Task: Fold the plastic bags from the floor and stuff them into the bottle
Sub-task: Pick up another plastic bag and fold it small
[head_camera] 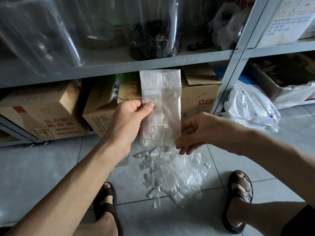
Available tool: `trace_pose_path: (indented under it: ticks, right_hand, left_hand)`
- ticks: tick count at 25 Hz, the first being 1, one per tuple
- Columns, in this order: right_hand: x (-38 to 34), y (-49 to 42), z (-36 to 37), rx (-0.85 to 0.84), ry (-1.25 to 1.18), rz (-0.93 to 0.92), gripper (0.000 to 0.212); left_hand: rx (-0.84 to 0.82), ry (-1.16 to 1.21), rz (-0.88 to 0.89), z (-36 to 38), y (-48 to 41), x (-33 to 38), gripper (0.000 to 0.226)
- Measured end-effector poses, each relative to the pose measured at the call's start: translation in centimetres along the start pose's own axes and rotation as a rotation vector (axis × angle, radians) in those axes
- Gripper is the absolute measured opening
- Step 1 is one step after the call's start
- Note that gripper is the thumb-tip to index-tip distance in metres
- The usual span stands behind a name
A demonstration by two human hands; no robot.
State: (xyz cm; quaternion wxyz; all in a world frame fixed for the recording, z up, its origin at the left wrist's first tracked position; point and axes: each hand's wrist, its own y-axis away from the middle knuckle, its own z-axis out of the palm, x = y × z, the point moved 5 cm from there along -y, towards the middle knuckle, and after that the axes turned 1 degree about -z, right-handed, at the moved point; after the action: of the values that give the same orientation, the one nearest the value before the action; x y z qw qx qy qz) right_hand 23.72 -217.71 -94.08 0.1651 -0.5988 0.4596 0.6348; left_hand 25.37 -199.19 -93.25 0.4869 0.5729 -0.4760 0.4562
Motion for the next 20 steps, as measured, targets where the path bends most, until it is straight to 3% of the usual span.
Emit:
trace_pose_path:
  ticks: [3,8,12,20]
  right_hand:
    - [-0.2,-0.3,-0.8,0.131,-0.140,-0.085,0.025]
    - [-0.5,-0.5,-2.2,0.356,-0.220,-0.170,0.020]
    - [-0.5,-0.3,-2.1,0.333,-0.272,-0.165,0.023]
    - [-0.6,-0.2,-2.0,0.365,-0.210,-0.183,0.010]
  left_hand:
    - [-0.043,-0.026,0.002,0.2,0.0,-0.1,0.013]
    - [-0.079,-0.075,-0.008,0.7,0.3,-0.2,0.013]
    - [-0.056,-0.016,-0.047,0.5,0.3,-0.3,0.014]
    - [-0.137,-0.034,-0.091,0.5,0.3,-0.1,0.013]
